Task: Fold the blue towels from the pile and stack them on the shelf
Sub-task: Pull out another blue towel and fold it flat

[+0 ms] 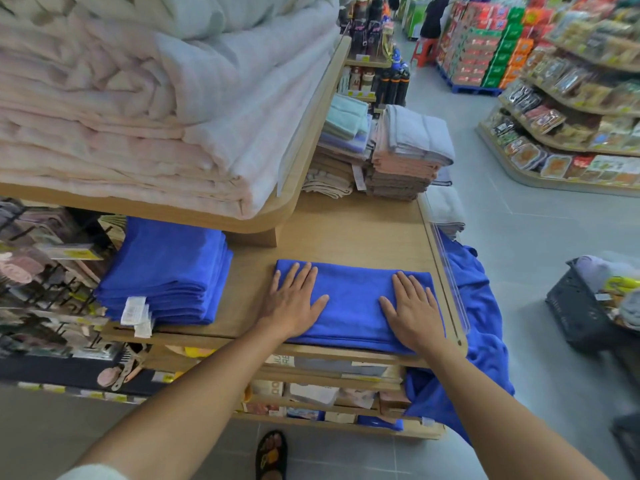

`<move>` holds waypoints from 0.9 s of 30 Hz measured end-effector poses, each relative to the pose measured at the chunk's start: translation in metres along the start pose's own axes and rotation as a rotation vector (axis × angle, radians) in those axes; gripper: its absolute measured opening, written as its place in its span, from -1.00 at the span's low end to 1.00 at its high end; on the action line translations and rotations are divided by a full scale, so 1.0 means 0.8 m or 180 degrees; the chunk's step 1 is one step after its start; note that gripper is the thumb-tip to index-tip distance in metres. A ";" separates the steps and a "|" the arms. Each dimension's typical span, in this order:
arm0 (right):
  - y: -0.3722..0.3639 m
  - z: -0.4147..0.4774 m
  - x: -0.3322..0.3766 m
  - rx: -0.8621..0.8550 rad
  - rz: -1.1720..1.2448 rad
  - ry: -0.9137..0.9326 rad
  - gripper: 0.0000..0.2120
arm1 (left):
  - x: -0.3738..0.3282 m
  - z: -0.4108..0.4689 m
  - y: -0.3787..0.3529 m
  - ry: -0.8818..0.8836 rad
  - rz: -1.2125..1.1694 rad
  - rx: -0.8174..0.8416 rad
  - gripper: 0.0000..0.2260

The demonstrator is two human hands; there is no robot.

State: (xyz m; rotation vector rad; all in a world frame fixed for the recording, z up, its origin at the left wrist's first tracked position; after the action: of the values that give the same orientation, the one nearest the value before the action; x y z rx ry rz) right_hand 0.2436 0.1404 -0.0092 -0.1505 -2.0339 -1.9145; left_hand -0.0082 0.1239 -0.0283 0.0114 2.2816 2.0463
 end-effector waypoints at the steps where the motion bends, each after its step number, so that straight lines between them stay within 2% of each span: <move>1: 0.007 -0.003 0.001 -0.0077 0.0144 0.0029 -0.34 | 0.000 0.000 0.001 0.0020 0.0013 0.0023 -0.30; 4: 0.040 -0.023 -0.019 -0.0613 0.0650 -0.0247 -0.36 | -0.016 -0.008 0.009 0.0016 -0.0118 -0.0042 -0.33; 6: 0.057 -0.034 -0.041 -0.0799 0.0798 -0.0607 -0.34 | -0.051 -0.021 0.010 -0.0228 -0.0294 -0.0148 -0.31; 10: 0.060 -0.028 -0.057 -0.0385 0.0577 -0.0953 -0.42 | -0.107 -0.049 -0.010 -0.0499 -0.0094 -0.0191 -0.20; 14: 0.060 -0.012 -0.056 -0.0049 0.0246 -0.1060 -0.66 | -0.107 -0.049 -0.013 -0.0438 0.0008 -0.0200 -0.10; 18: 0.058 -0.004 -0.068 0.0287 0.0504 -0.1448 -0.88 | -0.108 -0.051 -0.016 -0.0446 0.0020 -0.0156 0.14; 22: 0.060 -0.006 -0.073 0.0467 0.1056 -0.1781 -0.78 | -0.105 -0.051 -0.016 -0.0361 -0.0027 -0.0088 0.26; 24: 0.057 -0.007 -0.069 0.0585 0.1320 -0.1837 -0.77 | -0.106 -0.051 -0.015 -0.0376 -0.0032 -0.0073 0.26; 27: 0.055 -0.006 -0.069 0.0692 0.1324 -0.1851 -0.76 | -0.107 -0.052 -0.012 -0.0387 -0.0030 -0.0061 0.25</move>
State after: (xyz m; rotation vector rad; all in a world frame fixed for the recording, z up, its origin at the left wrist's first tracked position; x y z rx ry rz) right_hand 0.3095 0.1479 0.0153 -1.0894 -2.2970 -1.4845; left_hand 0.0748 0.0768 -0.0291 0.1202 2.1860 2.0040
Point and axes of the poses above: each hand's wrist, its own z-axis towards the middle knuckle, its own y-axis out of the back of the hand, x = y × z, the point moved 10 cm from there along z, towards the middle knuckle, and after that the axes turned 5 degrees about z, right-handed, at the moved point
